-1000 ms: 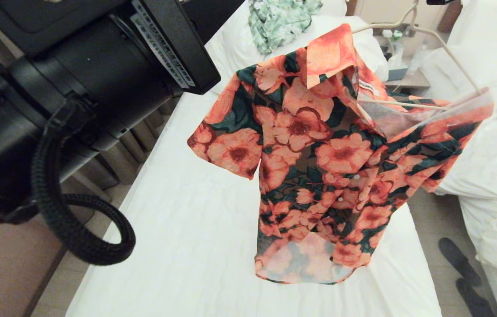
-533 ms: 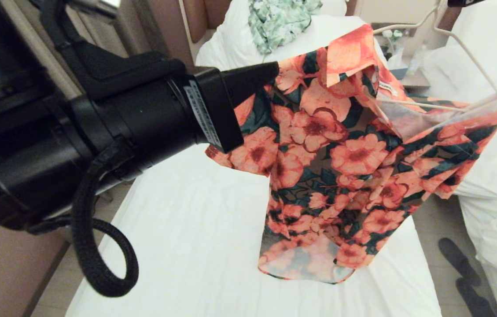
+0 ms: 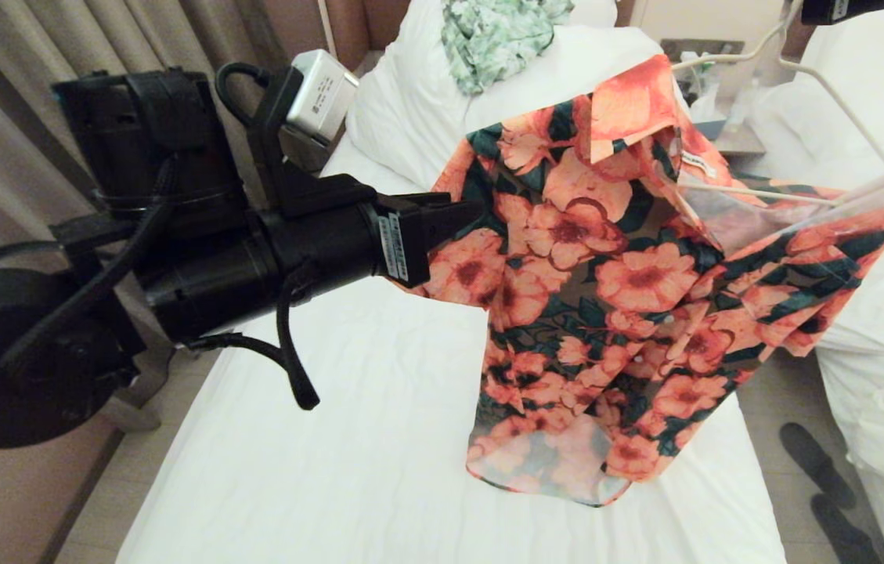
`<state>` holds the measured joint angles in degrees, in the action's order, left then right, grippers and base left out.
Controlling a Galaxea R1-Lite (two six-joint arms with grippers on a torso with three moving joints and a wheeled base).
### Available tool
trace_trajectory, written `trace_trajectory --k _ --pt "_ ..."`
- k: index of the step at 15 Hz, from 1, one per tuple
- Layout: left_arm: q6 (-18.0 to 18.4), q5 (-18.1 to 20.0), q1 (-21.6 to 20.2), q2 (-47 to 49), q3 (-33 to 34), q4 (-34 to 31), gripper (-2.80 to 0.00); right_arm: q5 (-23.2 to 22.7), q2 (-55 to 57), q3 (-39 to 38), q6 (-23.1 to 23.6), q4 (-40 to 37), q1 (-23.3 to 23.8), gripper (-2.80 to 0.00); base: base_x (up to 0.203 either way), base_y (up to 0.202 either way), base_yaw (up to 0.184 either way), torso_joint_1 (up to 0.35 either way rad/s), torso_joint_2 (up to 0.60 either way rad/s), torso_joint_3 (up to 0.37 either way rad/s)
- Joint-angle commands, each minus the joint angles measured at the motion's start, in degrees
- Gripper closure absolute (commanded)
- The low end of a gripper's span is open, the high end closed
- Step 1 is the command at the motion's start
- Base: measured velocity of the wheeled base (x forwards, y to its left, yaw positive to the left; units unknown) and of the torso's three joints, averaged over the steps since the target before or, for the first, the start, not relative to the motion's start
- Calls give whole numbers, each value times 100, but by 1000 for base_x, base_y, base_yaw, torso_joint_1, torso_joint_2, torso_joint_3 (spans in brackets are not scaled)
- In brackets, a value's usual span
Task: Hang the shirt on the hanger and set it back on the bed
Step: Take the clothes hanger out of the clothes
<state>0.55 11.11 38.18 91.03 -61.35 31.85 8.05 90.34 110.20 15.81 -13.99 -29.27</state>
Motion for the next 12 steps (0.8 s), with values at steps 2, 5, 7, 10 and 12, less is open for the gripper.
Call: trace_trajectory --k 2,5,7,10,12 --pt "15 266 -598 316 -177 36 -280 -5 13 -25 10 -7 35 0 0 0 0 0 0 0" --pt "15 408 -706 337 -166 58 -280 -14 1 -69 1 -15 44 0 0 0 0 0 0 0" --pt "24 436 -686 363 -146 58 -280 -14 1 -69 1 -8 44 0 0 0 0 0 0 0" --pt "24 436 -515 444 -106 57 -280 -22 9 -69 1 -7 37 0 0 0 0 0 0 0" --pt "21 426 -419 677 -113 210 -280 -22 9 -69 1 -7 -10 0 0 0 0 0 0 0"
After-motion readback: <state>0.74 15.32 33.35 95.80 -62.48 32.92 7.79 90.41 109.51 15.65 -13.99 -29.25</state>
